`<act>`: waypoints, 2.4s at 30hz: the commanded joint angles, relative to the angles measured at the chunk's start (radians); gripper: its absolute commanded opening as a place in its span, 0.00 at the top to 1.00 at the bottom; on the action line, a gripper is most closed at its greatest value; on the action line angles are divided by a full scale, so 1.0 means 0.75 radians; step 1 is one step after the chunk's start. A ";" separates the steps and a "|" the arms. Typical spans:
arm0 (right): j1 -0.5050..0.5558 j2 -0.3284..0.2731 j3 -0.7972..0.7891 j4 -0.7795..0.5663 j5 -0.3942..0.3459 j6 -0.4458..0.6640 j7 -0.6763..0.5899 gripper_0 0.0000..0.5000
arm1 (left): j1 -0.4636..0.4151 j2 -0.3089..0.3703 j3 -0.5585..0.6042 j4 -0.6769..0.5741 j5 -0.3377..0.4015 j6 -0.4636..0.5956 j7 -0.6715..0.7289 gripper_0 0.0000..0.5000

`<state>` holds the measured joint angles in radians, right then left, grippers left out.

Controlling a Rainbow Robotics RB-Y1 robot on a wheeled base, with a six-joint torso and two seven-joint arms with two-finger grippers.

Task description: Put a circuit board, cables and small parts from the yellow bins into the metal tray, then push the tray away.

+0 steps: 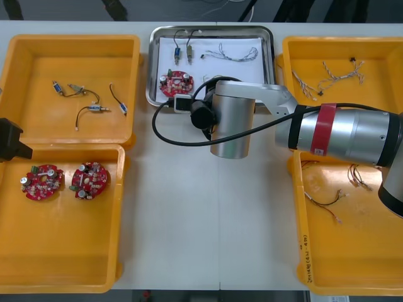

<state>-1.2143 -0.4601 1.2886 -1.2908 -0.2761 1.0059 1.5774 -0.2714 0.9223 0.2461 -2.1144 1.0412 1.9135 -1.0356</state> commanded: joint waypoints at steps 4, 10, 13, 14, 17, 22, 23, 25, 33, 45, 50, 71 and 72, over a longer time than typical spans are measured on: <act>0.003 0.016 -0.090 -0.154 -0.021 0.189 -0.011 0.00 | 0.016 0.065 0.040 -0.036 0.009 0.009 -0.084 0.00; 0.003 0.018 -0.137 -0.279 -0.043 0.361 -0.005 0.00 | 0.016 0.065 0.040 -0.036 0.009 0.009 -0.084 0.00; 0.005 0.016 -0.170 -0.339 -0.108 0.450 -0.005 0.00 | 0.016 0.065 0.040 -0.036 0.009 0.009 -0.084 0.00; 0.005 0.016 -0.176 -0.353 -0.117 0.473 -0.009 0.00 | 0.016 0.065 0.040 -0.036 0.009 0.009 -0.084 0.00; 0.009 0.018 -0.182 -0.424 -0.125 0.571 -0.023 0.00 | 0.016 0.065 0.040 -0.036 0.009 0.009 -0.084 0.00; 0.060 0.020 -0.200 -0.549 -0.123 0.720 -0.052 0.00 | 0.016 0.065 0.040 -0.036 0.009 0.009 -0.084 0.00; 0.075 0.020 -0.215 -0.580 -0.125 0.759 -0.058 0.00 | 0.016 0.065 0.040 -0.036 0.009 0.009 -0.084 0.00; 0.097 0.020 -0.241 -0.631 -0.125 0.823 -0.068 0.00 | 0.016 0.065 0.040 -0.036 0.009 0.009 -0.084 0.00; 0.208 0.020 -0.370 -0.856 -0.125 1.125 -0.170 0.00 | 0.016 0.065 0.040 -0.036 0.009 0.009 -0.084 0.00; 0.476 0.020 -0.763 -1.169 -0.111 1.219 -0.320 0.00 | 0.016 0.065 0.040 -0.036 0.009 0.009 -0.084 0.00; 0.586 0.010 -0.959 -1.288 -0.111 1.219 -0.330 0.00 | 0.016 0.065 0.040 -0.036 0.009 0.009 -0.084 0.00; 1.095 -0.203 -1.806 -1.470 -0.393 1.219 -0.371 0.00 | 0.016 0.065 0.040 -0.036 0.009 0.009 -0.084 0.00; 1.114 -0.213 -1.839 -1.461 -0.407 1.219 -0.373 0.00 | 0.016 0.065 0.040 -0.036 0.009 0.009 -0.084 0.00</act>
<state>-0.4254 -0.5690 -0.0100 -2.3656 -0.5540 1.9168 1.3570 -0.2713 0.9225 0.2462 -2.1150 1.0412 1.9135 -1.0356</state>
